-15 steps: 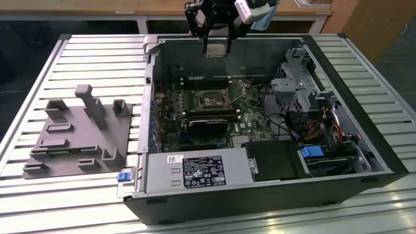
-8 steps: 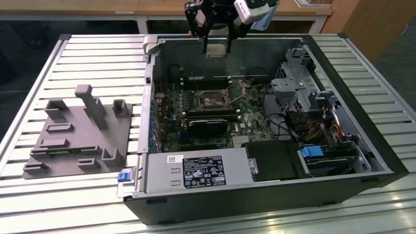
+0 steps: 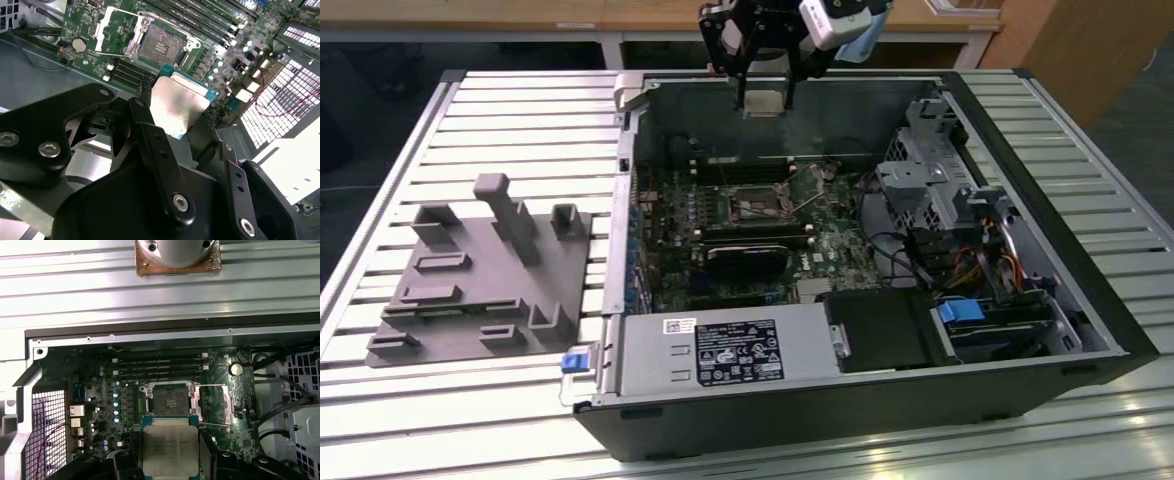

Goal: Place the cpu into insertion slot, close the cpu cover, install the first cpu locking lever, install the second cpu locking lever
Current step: 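Place the cpu into insertion slot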

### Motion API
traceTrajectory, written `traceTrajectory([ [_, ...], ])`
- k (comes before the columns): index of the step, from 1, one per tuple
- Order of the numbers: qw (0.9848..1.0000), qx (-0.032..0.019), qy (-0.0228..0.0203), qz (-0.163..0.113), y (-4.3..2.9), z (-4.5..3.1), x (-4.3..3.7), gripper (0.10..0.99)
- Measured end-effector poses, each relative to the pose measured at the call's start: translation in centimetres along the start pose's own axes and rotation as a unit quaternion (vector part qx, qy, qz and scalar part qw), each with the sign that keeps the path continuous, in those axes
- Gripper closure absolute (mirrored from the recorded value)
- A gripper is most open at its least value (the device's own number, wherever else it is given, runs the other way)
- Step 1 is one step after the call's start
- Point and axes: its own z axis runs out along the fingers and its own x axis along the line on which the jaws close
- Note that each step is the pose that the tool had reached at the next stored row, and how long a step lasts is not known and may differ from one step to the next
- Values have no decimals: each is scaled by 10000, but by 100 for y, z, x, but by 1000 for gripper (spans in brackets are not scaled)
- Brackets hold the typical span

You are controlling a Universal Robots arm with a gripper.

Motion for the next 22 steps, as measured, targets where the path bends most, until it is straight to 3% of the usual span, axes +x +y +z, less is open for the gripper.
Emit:
traceTrajectory([
  [22,9996,-6,-26,284,-1,3,8,549],
])
